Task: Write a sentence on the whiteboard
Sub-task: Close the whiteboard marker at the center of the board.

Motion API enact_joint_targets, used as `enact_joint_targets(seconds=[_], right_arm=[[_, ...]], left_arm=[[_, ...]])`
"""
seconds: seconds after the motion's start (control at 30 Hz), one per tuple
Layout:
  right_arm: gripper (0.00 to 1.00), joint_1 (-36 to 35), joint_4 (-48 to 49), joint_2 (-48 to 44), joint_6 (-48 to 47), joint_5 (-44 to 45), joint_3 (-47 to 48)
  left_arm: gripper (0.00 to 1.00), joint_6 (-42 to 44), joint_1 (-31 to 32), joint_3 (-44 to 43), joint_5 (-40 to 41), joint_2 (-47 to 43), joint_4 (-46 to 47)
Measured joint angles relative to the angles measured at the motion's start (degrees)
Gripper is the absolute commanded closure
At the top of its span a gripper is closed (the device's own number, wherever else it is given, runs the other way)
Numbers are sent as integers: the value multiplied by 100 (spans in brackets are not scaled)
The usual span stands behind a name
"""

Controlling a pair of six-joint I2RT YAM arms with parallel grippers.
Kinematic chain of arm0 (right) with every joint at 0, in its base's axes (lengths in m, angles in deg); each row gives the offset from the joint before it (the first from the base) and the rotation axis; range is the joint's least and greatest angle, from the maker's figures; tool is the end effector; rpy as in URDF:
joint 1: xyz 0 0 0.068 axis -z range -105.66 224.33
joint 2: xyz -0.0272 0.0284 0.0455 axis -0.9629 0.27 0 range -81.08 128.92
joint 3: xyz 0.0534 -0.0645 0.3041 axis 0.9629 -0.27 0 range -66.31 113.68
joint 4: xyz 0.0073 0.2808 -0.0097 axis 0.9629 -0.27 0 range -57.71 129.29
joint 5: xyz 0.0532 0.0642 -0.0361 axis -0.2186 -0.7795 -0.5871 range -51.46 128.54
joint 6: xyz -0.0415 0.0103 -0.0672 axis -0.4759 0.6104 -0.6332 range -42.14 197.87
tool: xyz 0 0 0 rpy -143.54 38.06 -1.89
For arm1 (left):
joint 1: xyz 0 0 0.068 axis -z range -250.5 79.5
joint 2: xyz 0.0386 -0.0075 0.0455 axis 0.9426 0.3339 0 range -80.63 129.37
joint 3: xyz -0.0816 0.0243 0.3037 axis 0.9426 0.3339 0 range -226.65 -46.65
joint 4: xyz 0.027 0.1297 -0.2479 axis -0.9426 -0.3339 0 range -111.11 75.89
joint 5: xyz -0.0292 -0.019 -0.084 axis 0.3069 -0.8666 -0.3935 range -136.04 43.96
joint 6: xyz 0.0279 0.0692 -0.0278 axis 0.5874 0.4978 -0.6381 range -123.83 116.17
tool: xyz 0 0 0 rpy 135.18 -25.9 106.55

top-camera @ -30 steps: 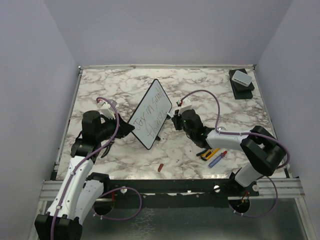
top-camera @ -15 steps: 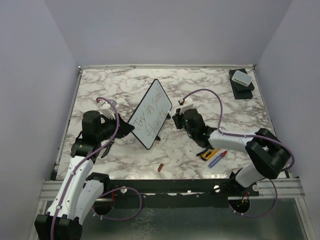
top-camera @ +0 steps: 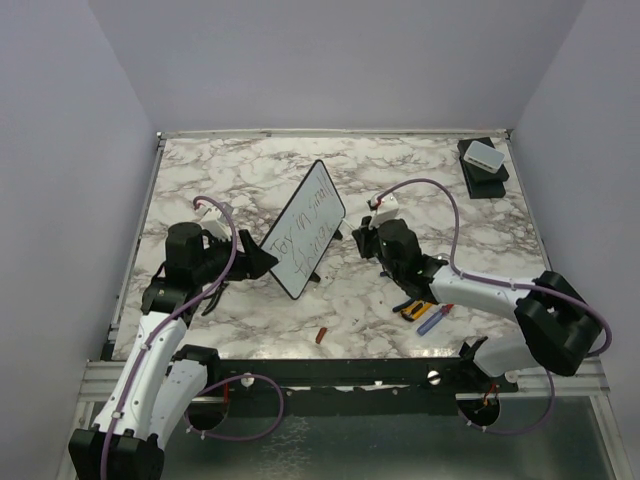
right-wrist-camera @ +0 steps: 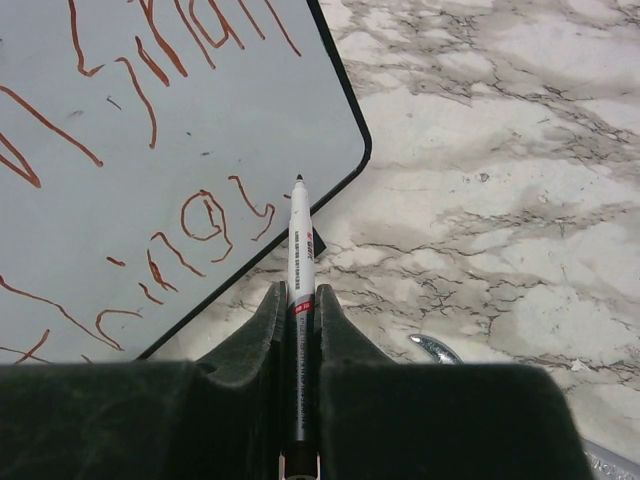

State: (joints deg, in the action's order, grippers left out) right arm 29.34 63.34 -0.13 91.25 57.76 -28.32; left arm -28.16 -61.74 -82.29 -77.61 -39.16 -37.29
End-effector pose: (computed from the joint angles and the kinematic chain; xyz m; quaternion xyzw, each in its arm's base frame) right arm 0.2553 0.2232 0.2353 -0.1251 0.7983 0.1610 0.5667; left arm 0.1682 -0.0622 0.2859 0.0244 0.8403 -0.3637 0.4014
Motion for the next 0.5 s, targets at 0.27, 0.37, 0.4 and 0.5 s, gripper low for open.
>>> enact_joint_targets(seconds=[0.27,0.37,0.4,0.5], right_arm=[[99,0,-439,-671,11,0,-26],[99,0,-662,-1056,52,-9,-83],[99,0,-761,-1191,66,-15,-107],[100,0,-1034,-1580,131,-48,-199]], left_arm=[[1,240,2,-511,435,-98,-879],[4,468,33,-946,876,-107,-1388],[4,533,48,-1084,988,-101,-1519],[5,756,275,-1661,1497,20,-2059]])
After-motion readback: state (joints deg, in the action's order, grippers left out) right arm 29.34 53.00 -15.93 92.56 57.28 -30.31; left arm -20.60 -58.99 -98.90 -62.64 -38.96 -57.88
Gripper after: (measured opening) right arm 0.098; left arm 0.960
